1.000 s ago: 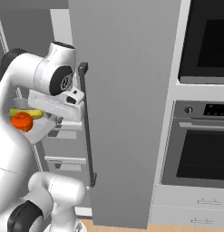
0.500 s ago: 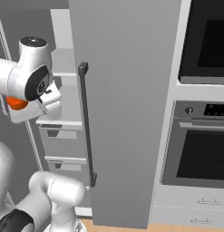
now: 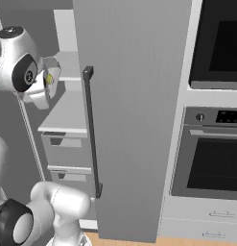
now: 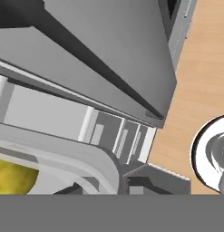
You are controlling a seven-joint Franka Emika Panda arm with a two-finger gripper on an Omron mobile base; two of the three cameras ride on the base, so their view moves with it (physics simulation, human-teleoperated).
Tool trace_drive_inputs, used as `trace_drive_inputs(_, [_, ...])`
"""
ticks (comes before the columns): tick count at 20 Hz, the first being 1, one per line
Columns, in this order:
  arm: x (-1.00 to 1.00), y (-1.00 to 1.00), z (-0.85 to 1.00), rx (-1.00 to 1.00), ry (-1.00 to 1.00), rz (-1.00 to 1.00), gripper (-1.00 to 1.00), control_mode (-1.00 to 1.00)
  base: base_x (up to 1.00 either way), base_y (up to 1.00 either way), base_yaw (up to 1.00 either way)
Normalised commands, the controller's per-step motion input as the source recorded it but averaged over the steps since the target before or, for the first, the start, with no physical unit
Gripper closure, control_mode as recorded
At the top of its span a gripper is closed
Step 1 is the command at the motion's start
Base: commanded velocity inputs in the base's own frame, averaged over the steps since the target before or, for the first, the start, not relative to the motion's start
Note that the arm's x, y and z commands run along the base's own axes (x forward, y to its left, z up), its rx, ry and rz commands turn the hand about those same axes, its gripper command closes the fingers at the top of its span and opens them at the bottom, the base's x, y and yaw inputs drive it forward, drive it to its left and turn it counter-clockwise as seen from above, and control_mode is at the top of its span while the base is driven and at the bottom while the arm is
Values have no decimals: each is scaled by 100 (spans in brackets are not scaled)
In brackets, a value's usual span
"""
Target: Take the meat container that has the shrimp and place it on the second highest rack of the freezer. Then take the vegetable container that has the squash and cucumber and place it on the highest rack of the freezer.
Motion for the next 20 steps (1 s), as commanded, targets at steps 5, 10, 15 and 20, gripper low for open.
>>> trace_drive_inputs(5, [48, 19, 7, 4, -1, -7, 100, -100, 0, 0, 0])
trace_drive_inputs(10, [36, 11, -1, 1, 0, 7, 100, -100, 0, 0, 0])
trace_drive_inputs(15, [76, 3, -4, 2, -11, -10, 100, -100, 0, 0, 0])
trace_drive_inputs(20, [66, 18, 0, 3, -2, 0, 100, -100, 0, 0, 0])
